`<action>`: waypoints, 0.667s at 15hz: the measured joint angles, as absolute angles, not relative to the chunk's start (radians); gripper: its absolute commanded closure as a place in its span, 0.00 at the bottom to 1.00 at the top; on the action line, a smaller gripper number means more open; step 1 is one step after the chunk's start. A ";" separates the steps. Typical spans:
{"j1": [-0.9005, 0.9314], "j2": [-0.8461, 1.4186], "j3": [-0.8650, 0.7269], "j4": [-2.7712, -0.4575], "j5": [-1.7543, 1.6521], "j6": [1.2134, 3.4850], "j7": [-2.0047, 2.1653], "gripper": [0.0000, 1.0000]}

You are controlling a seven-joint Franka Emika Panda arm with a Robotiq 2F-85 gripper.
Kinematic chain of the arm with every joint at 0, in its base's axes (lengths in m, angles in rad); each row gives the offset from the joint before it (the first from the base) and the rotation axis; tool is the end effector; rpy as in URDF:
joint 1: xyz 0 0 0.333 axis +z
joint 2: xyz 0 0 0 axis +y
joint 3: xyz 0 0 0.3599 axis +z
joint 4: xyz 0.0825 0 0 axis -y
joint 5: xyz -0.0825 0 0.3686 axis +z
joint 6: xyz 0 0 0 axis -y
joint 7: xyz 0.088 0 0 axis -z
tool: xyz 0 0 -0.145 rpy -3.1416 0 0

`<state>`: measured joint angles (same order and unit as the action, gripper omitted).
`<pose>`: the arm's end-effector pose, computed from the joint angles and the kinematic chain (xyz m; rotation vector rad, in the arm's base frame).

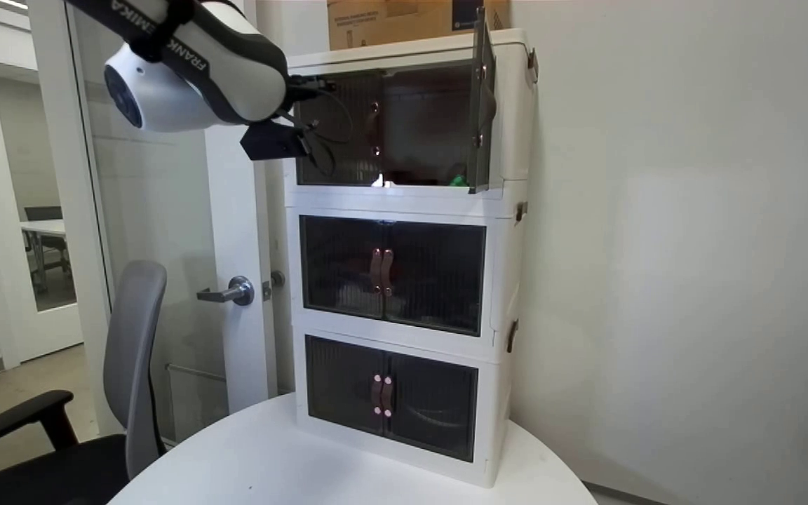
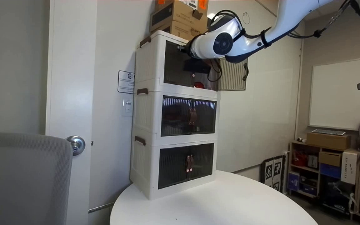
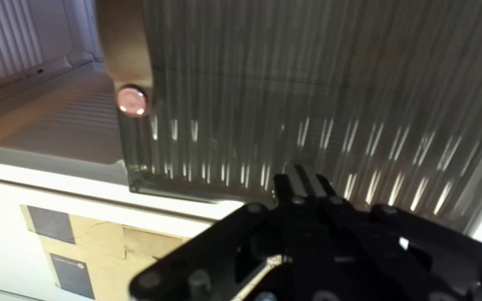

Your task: Close the open doors of the cabinet

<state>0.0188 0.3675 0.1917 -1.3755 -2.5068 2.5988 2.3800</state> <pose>0.7381 0.1274 0.6319 1.8406 -0.0929 2.3616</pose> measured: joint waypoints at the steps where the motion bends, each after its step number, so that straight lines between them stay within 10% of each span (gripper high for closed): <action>1: 0.031 0.377 0.189 -1.353 -2.505 2.605 2.380 1.00; 8: 0.046 0.390 0.179 -1.322 -2.505 2.649 2.382 1.00; 9: 0.042 0.387 0.180 -1.322 -2.502 2.662 2.385 0.74; 10: 0.035 0.382 0.180 -1.322 -2.483 2.692 2.387 0.73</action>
